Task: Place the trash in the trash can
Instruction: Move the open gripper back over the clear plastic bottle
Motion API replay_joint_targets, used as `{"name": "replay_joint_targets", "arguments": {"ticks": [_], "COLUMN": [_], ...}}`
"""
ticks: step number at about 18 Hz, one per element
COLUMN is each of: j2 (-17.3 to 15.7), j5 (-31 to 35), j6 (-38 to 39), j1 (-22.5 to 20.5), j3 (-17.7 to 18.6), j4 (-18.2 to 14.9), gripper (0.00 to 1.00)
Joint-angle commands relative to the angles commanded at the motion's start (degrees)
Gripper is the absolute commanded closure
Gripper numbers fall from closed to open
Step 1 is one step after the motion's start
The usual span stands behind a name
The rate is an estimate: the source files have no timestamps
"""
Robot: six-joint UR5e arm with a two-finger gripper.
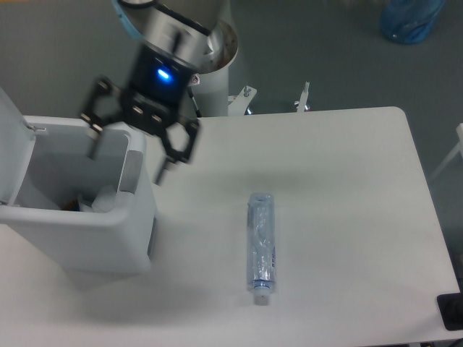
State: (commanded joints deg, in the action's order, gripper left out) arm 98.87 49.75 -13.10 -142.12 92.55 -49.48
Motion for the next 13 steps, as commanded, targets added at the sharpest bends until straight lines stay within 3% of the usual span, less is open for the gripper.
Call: {"name": "replay_joint_targets", "arguments": {"ticks": [3, 8, 13], "j2": [4.04, 12.48, 15.3], "j5": [1.83, 11.94, 16.86], "j6": [-0.09, -0.17, -2.62], "j1": [-2.46, -2.37, -2.2], "j3": [-2.63, -6.77, -7.64], "j4": [0.0, -0.44, -1.23], "gripper": [0.0, 0.0, 0.0]}}
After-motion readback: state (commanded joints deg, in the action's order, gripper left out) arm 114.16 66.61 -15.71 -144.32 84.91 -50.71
